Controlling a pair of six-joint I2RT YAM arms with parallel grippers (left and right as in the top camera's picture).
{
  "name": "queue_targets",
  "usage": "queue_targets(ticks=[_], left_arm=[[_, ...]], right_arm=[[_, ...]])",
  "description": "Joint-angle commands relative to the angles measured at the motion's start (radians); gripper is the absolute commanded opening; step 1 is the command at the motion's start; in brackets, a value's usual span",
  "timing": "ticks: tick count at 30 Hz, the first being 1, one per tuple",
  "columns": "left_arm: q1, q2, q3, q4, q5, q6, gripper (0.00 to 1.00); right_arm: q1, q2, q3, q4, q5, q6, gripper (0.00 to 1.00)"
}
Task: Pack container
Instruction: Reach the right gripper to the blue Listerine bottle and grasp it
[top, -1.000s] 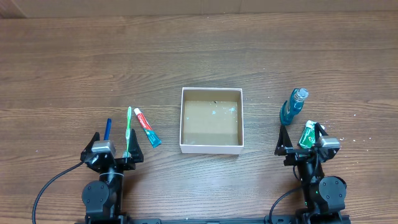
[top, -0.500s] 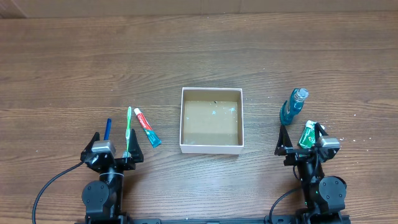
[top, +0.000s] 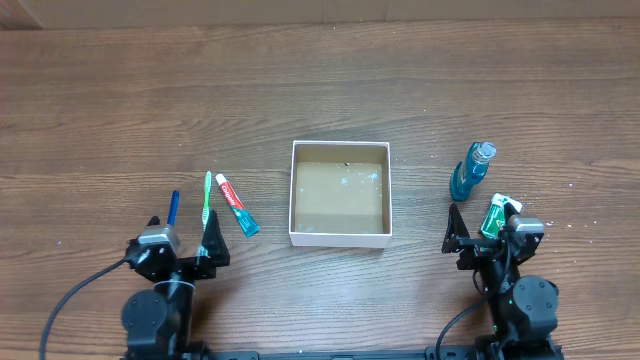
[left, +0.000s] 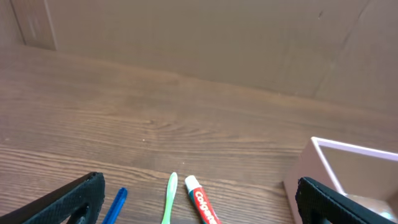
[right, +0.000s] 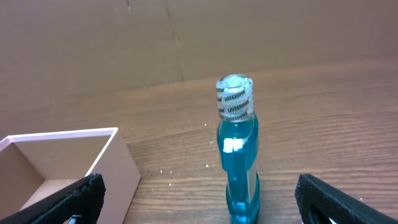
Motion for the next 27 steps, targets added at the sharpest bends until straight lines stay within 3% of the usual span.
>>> queue_targets(ticks=[1,6,10,17,20,27], left_arm=[[-0.002,0.104,0.176,-0.056,0.017,-0.008,1.0],[-0.002,0.364,0.411,-0.194,0.012,0.045,1.0],[-0.002,0.628,0.661,-0.392,0.004,0.056,1.0],[-0.002,0.971,1.02,-0.755,-0.002,0.055,1.0],[-0.002,1.028,1.053,-0.815,0.011,0.055,1.0],[-0.002,1.041,1.053,-0.821,0.043,0.055,1.0]], right_arm=[[-0.006,0.111,0.145,0.002,0.016,0.041,1.0],[-0.006,0.4,0.382,-0.058,0.015,0.083,1.0],[-0.006,0.72,0.711,-0.249,0.015,0.082,1.0],[-0.082,1.246,1.306,-0.805,-0.016,0.082,1.0],[-0.117,1.365,1.379,-0.882,-0.101,0.082,1.0],[-0.124,1.531,1.375,-0.93,-0.082,0.079,1.0]])
